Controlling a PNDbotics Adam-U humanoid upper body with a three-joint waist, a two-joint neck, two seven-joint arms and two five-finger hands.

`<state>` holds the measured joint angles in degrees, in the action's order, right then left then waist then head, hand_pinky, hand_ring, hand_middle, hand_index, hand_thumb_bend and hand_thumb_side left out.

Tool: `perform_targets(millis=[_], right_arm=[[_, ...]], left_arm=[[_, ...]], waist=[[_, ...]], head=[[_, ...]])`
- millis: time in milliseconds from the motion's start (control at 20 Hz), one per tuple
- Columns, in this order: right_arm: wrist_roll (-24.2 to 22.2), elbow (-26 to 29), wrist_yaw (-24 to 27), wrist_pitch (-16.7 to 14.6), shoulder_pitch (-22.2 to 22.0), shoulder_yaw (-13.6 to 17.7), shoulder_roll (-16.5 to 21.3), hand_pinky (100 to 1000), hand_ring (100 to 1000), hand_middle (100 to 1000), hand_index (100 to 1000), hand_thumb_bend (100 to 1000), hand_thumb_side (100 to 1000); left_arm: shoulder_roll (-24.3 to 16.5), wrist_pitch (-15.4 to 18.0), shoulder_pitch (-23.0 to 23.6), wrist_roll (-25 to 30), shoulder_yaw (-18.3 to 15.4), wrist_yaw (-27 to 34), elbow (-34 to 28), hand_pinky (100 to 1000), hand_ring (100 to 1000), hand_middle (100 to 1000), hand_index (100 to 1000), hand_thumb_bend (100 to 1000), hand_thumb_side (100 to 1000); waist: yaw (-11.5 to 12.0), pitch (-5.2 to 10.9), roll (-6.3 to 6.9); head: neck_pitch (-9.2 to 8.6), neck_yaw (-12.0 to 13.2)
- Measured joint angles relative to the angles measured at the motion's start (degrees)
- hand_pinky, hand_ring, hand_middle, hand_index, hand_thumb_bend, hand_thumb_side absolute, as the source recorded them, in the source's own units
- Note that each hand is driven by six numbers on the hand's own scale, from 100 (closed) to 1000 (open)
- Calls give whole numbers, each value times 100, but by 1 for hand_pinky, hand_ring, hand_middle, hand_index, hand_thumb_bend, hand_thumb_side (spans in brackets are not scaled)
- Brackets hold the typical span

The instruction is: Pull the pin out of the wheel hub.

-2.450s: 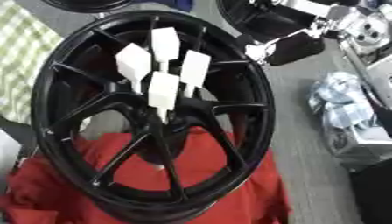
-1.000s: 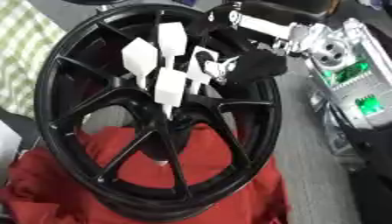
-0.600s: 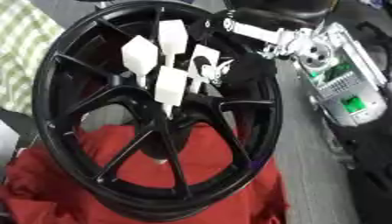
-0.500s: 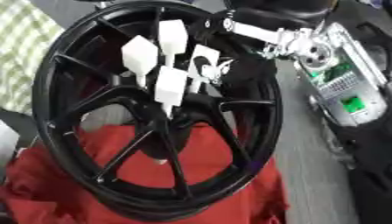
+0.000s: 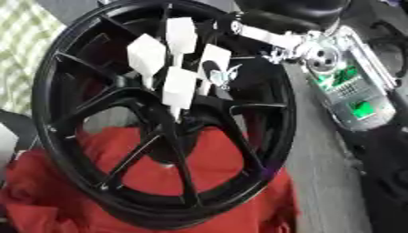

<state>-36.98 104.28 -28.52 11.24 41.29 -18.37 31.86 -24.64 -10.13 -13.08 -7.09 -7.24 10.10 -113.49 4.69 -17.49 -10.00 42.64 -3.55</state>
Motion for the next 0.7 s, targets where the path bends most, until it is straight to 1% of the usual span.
perform_targets(millis=[350,400,450,500,550,650,700], right_arm=[[88,-184,-213,-34,-2,7,-33,936,923,804,940,100,445],[96,-216,-250,-42,-3,13,-33,935,921,801,941,100,485],[99,-248,-272,-46,-4,17,-34,935,920,800,941,100,493],[99,-280,-292,-51,-5,19,-35,933,910,781,938,100,541],[92,-309,-302,-59,-7,19,-38,932,907,771,935,100,555],[70,-339,-302,-81,-6,20,-42,926,882,706,910,100,583],[55,-343,-288,-90,-4,28,-44,918,864,634,880,100,576]], left_arm=[[0,5,-3,39,1,-48,0,583,691,631,770,100,766],[0,5,-3,42,1,-50,0,583,691,631,770,100,766],[0,5,-4,43,1,-51,0,583,691,631,770,100,766],[0,6,-4,44,1,-52,0,584,691,631,770,100,765],[0,7,-6,45,1,-52,0,584,691,631,770,100,765],[0,6,-8,46,1,-52,0,584,691,631,770,100,765],[0,6,-9,46,1,-53,0,584,692,631,770,100,764]], waist=[[-1,-55,1],[-2,-57,1],[-4,-58,2],[-7,-58,2],[-7,-60,3],[-8,-66,8],[-9,-71,12]], head=[[-40,-12],[-40,-13],[-41,-14],[-41,-15],[-41,-19],[-41,-36],[-41,-41]])
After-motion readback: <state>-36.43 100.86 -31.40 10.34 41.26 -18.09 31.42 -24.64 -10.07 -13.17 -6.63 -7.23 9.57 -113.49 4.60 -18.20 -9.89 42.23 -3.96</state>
